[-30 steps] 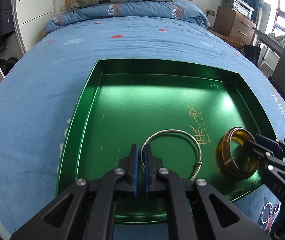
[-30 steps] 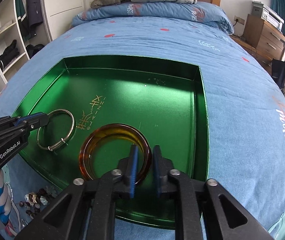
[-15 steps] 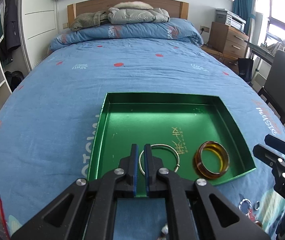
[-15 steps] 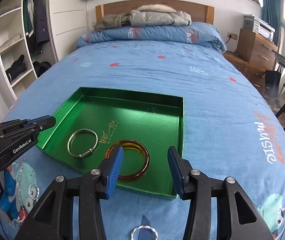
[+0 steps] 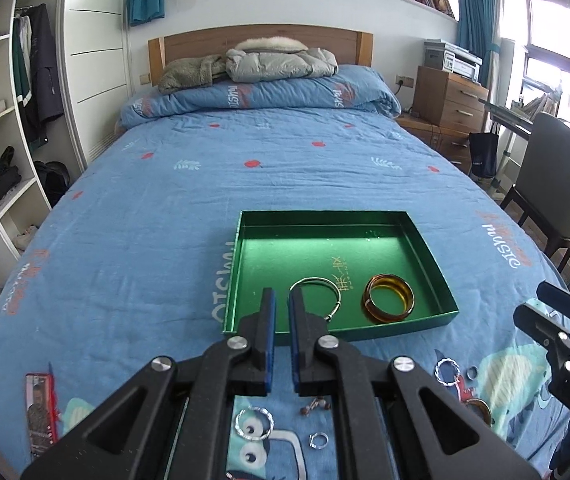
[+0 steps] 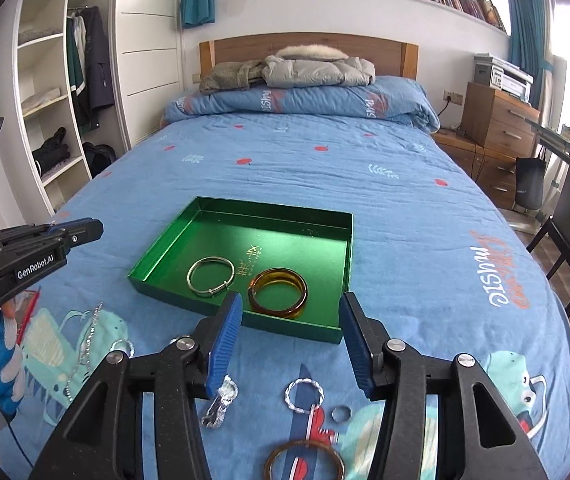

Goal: Organize jewelry
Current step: 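Move both open tools back over the remaining jewelry, then close the left tool on the pearl necklace while the right tool grasps the dark brown bangle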

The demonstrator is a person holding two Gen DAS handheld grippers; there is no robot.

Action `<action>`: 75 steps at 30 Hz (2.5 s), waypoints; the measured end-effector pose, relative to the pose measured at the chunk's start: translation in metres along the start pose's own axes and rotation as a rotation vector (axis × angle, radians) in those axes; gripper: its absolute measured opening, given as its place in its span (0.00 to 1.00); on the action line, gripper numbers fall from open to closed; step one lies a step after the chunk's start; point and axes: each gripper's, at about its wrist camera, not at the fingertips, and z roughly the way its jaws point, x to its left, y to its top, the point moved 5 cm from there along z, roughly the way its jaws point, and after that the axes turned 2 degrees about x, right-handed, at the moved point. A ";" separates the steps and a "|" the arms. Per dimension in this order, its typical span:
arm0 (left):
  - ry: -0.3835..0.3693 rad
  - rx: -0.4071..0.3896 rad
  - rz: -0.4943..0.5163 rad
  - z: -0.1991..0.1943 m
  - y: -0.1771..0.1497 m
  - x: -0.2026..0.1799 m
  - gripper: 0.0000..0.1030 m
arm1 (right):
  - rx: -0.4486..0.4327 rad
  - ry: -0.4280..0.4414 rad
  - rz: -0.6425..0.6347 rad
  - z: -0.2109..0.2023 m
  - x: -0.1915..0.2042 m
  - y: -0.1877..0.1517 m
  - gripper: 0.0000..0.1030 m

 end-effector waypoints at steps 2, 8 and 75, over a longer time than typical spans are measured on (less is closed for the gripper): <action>0.005 -0.010 -0.006 -0.014 -0.002 0.004 0.06 | -0.013 0.005 0.000 -0.014 0.002 -0.004 0.48; 0.019 -0.030 -0.019 -0.053 -0.018 0.015 0.06 | -0.045 0.022 0.010 -0.049 0.003 -0.019 0.48; 0.182 0.049 -0.159 -0.073 -0.140 0.073 0.37 | 0.052 -0.011 0.154 -0.050 -0.045 -0.137 0.62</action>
